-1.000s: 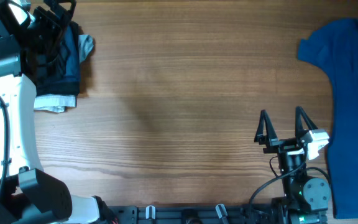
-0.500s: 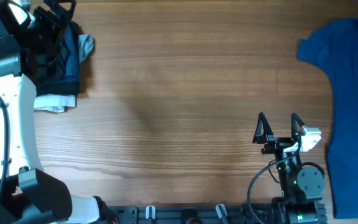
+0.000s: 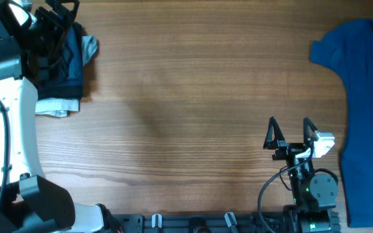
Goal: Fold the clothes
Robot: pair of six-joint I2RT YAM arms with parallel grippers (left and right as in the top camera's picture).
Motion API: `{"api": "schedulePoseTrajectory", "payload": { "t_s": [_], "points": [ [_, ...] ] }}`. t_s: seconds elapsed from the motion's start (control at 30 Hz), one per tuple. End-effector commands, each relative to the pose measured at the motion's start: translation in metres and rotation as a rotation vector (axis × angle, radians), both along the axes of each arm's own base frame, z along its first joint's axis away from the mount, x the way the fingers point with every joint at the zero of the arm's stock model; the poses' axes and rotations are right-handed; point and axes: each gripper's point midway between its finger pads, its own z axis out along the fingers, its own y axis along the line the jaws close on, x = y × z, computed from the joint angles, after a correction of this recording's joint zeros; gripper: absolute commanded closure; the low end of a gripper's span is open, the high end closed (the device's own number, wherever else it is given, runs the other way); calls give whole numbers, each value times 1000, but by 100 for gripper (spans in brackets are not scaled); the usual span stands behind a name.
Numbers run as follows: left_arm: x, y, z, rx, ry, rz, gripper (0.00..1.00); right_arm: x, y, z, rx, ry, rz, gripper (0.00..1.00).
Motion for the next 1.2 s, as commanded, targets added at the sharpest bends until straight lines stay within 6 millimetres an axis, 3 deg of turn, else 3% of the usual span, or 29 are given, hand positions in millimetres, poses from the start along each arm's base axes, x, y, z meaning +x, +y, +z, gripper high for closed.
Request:
{"api": "schedulePoseTrajectory", "payload": {
  "t_s": [0.0,0.57,0.67,0.77,0.87,1.07,1.17],
  "points": [
    [1,2,-3,2,6,6,0,-1,-4,3,-16,-15,-20,0],
    [1,1,-4,2,8,4,0,-1,-4,3,-16,-16,-20,0],
    [-7,-3,5,3,4,1,0,-1,-4,3,-16,-16,-20,0],
    [-25,-14,23,6,-8,-13,0,-1,-4,3,-16,-16,-20,0],
    [-52,-37,54,17,-54,-49,0,-1,-4,3,-16,-16,-20,0],
    [-120,-104,134,49,-261,-197,0,-1,-4,3,-16,-16,-20,0],
    [-152,-127,161,68,-353,-263,0,-1,-4,3,-16,-16,-20,0]
  ]
}}
